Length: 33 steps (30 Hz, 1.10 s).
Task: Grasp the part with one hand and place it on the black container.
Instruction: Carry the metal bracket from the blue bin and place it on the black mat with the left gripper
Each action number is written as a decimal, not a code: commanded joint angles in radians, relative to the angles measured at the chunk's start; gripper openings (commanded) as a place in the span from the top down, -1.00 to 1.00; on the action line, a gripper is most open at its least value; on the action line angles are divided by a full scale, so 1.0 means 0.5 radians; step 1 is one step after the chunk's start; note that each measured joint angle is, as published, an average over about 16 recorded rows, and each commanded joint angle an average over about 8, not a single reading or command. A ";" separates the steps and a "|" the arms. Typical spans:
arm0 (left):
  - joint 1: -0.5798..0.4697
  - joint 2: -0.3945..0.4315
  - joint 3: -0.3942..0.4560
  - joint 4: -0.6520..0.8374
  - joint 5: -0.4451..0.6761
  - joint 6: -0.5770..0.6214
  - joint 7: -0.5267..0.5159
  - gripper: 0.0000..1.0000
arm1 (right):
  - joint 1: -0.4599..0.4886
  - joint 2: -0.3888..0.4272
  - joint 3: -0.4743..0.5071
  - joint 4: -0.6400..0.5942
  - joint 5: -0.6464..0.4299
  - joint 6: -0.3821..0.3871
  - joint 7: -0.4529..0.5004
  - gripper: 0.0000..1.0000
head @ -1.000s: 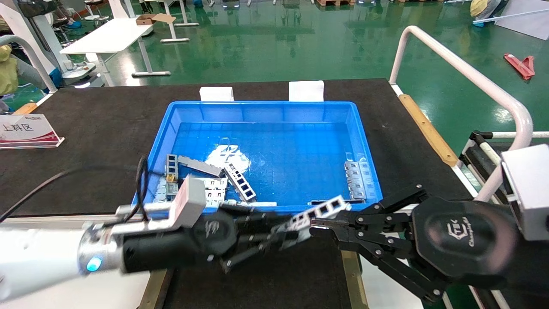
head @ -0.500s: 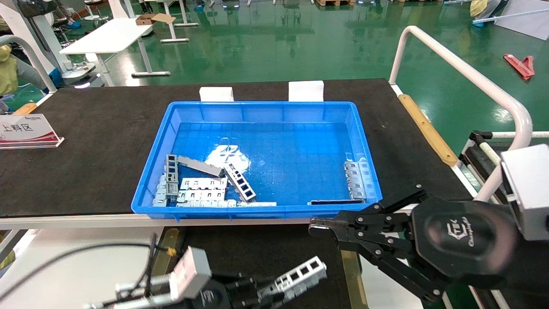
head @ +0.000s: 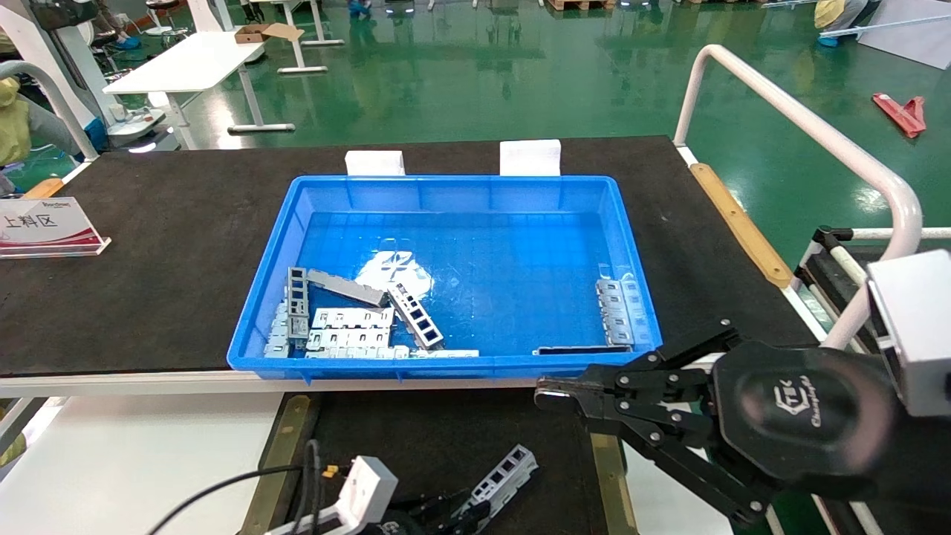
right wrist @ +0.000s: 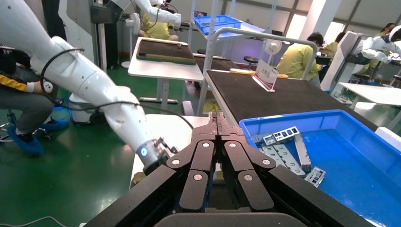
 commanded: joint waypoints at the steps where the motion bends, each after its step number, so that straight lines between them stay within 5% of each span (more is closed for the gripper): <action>1: 0.035 0.063 -0.016 0.027 -0.022 -0.090 0.005 1.00 | 0.000 0.000 0.000 0.000 0.000 0.000 0.000 1.00; 20: 0.202 0.601 -0.313 0.285 -0.136 -0.604 0.190 1.00 | 0.000 0.001 -0.001 0.000 0.001 0.001 -0.001 1.00; 33: 0.222 0.879 -0.573 0.504 -0.188 -0.730 0.348 1.00 | 0.001 0.001 -0.002 0.000 0.001 0.001 -0.001 1.00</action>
